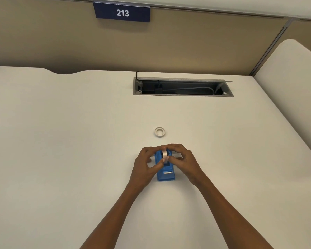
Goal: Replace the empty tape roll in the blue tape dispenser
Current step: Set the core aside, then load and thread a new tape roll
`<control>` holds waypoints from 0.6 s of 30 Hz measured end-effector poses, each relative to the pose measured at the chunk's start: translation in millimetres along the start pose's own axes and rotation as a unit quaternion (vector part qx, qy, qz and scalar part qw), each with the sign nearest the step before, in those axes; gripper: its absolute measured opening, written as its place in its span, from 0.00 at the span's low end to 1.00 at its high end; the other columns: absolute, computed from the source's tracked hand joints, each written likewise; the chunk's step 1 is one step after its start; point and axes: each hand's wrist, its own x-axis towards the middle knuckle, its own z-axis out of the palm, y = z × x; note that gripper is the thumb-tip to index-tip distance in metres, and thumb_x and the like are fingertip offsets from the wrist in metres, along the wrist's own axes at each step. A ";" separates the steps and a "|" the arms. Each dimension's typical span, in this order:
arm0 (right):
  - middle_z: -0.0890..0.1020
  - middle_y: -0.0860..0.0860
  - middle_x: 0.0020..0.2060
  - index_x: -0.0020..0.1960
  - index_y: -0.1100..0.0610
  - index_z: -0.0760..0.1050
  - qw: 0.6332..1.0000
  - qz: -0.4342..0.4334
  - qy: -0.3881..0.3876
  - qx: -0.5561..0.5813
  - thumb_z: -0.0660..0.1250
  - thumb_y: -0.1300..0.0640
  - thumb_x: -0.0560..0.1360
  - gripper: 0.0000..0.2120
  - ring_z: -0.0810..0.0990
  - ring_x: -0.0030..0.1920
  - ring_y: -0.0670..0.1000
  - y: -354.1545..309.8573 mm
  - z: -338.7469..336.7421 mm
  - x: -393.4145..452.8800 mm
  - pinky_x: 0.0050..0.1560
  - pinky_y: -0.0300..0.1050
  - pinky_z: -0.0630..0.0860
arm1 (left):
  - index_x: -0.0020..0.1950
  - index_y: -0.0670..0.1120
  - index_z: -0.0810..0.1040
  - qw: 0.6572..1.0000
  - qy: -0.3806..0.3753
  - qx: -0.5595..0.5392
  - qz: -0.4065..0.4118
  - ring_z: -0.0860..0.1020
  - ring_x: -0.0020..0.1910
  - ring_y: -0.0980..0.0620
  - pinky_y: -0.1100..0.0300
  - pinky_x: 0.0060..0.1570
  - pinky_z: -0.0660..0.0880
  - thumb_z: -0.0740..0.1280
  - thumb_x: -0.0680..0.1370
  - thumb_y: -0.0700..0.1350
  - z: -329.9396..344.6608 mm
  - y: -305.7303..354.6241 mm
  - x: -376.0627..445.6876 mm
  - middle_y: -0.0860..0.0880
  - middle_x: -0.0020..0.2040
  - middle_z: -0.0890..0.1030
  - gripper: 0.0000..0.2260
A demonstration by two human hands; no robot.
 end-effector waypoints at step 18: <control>0.82 0.54 0.44 0.43 0.58 0.79 0.994 0.088 0.027 0.058 0.68 0.61 0.72 0.02 0.78 0.47 0.50 -12.1 8.4 18.8 0.49 0.38 0.74 | 0.56 0.65 0.69 1.000 -0.028 -0.003 -0.009 0.75 0.55 0.57 0.67 0.49 0.71 0.72 0.70 0.43 -2.7 -1.0 1.4 0.53 0.57 0.74 0.23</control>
